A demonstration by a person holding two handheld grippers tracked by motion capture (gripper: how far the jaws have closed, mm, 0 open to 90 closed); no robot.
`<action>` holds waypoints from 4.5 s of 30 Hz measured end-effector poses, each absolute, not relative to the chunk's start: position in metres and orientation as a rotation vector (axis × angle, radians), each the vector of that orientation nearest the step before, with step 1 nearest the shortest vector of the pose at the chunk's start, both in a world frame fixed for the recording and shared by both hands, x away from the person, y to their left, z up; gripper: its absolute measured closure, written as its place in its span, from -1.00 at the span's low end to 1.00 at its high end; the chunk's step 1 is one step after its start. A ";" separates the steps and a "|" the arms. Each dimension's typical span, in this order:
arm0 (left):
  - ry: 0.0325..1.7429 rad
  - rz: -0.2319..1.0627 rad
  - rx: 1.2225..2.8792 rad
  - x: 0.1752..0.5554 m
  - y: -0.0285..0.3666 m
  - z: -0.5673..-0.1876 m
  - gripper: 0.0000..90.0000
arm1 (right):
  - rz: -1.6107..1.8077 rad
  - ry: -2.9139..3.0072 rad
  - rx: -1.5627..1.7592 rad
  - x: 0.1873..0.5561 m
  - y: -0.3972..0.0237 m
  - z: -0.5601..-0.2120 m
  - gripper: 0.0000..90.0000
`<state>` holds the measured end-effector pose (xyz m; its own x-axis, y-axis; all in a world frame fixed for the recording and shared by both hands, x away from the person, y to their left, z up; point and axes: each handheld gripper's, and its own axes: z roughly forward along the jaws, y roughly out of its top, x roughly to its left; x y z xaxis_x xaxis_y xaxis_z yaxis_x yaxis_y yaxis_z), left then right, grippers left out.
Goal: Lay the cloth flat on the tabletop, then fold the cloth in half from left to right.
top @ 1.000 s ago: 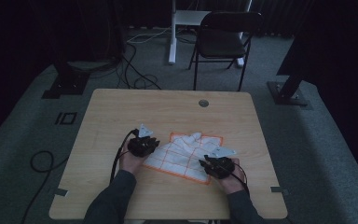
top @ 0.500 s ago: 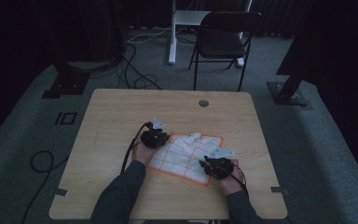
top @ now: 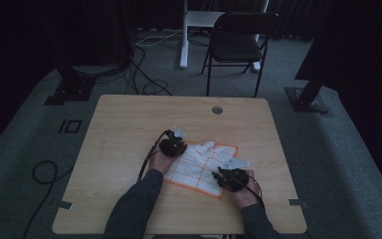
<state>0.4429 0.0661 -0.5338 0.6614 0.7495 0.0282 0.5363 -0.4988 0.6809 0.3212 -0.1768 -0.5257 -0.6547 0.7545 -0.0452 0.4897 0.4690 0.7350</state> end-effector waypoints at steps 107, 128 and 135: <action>1.137 0.517 1.987 0.329 0.190 -0.521 0.35 | 1.016 2.237 1.164 0.322 -0.218 -0.530 0.16; 1.191 0.518 1.967 0.318 0.189 -0.524 0.30 | 1.022 2.199 1.192 0.322 -0.224 -0.533 0.15; 1.223 0.499 1.995 0.327 0.181 -0.534 0.29 | 1.023 2.199 1.190 0.321 -0.224 -0.533 0.15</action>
<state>0.3273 0.1812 -0.5345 0.4720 0.8804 -0.0467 0.5965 -0.2799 0.7522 0.3215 -0.2241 -0.5331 -0.5352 0.8442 -0.0288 0.5216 0.3572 0.7748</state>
